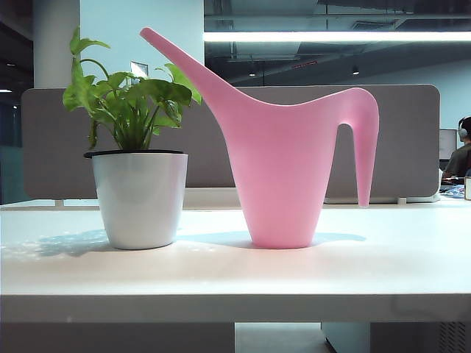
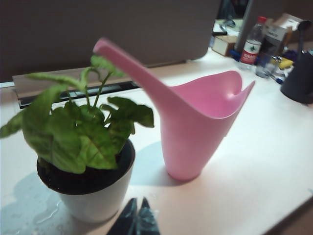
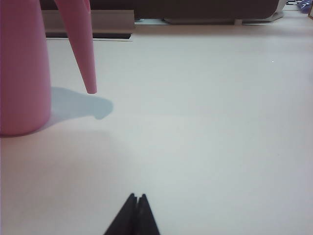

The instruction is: Pick up the watering can from the table, water the potted plant, and put the can back.

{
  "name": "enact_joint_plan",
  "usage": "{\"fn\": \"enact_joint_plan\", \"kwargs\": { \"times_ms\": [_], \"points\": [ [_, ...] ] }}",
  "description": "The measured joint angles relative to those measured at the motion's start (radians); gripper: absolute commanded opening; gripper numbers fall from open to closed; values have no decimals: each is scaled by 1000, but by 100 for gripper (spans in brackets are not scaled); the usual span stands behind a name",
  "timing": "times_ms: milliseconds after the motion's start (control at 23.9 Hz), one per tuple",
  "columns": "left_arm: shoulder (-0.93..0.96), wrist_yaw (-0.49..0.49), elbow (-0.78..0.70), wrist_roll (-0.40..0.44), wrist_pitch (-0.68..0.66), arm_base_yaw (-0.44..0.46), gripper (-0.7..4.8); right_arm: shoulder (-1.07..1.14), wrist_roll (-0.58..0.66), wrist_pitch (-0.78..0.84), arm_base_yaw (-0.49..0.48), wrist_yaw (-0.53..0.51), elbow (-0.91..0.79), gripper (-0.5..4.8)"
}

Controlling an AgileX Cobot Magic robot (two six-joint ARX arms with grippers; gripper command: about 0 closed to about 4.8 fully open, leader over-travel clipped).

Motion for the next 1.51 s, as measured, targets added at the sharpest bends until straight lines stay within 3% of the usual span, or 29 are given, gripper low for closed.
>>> {"fn": "enact_joint_plan", "kwargs": {
  "times_ms": [126,335,670,1508],
  "points": [
    [60,1,150,8,-221,0,3,0,0,0,0,0,0,-5],
    [73,10,232,51,-340,0,3,0,0,0,0,0,0,-5],
    [73,8,232,80,-438,0,3,0,0,0,0,0,0,-5],
    [72,7,232,81,-444,0,3,0,0,0,0,0,0,-5]
  ]
}}
